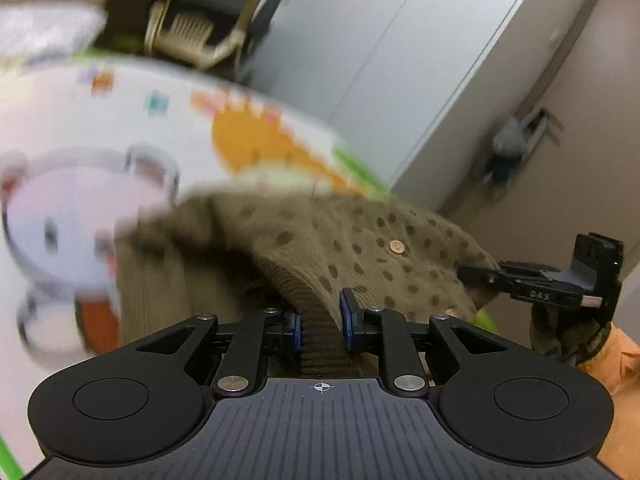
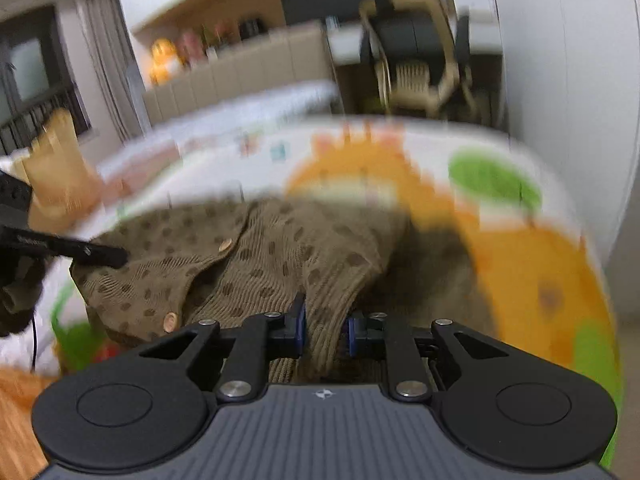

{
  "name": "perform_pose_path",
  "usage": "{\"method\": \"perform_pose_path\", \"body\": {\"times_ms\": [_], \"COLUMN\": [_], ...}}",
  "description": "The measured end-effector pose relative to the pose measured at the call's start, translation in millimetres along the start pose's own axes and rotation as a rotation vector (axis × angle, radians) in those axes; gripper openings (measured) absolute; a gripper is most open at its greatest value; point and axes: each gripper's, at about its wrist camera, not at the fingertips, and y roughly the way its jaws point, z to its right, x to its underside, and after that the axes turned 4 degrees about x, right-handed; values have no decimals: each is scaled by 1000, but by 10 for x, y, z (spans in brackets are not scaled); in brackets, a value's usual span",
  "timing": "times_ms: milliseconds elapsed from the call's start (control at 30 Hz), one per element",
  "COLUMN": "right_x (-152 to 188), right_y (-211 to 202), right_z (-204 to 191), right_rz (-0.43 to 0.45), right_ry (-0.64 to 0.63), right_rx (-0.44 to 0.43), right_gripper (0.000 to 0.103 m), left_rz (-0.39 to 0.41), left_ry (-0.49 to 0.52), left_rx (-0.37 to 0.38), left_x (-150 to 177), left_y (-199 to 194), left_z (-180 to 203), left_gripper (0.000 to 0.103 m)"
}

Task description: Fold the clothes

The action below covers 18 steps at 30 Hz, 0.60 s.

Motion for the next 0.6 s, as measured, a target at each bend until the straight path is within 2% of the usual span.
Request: {"method": "perform_pose_path", "body": {"times_ms": [67, 100, 133, 167, 233, 333, 400, 533, 600], "right_x": [126, 102, 79, 46, -93, -320, -441, -594, -651], "right_y": [51, 4, -43, -96, -228, -270, -113, 468, 769], "right_z": [72, 121, 170, 217, 303, 442, 509, 631, 659], "right_rz": [-45, -35, -25, -9, 56, 115, 100, -33, -95], "right_ry": [24, 38, 51, 61, 75, 149, 215, 351, 372], "right_rx": [4, -3, -10, -15, -25, -83, -139, -183, -193], "right_gripper": [29, 33, 40, 51, 69, 74, 76, 80, 80], "left_rz": [-45, -52, -39, -18, 47, 122, 111, 43, 15], "left_ry": [-40, -56, -69, -81, -101, -141, -189, -291, -307], "left_rx": [-11, -6, 8, 25, 62, 106, 121, 160, 187], "left_x": [107, 124, 108, 81, -16, -234, -335, -473, -538], "left_y": [62, 55, 7, -56, -199, -242, -99, 291, 482], "left_z": [-107, -157, -195, -228, -281, -381, -476, -689, -778], "left_gripper": [31, 41, 53, 59, 78, 84, 86, 90, 94]}}
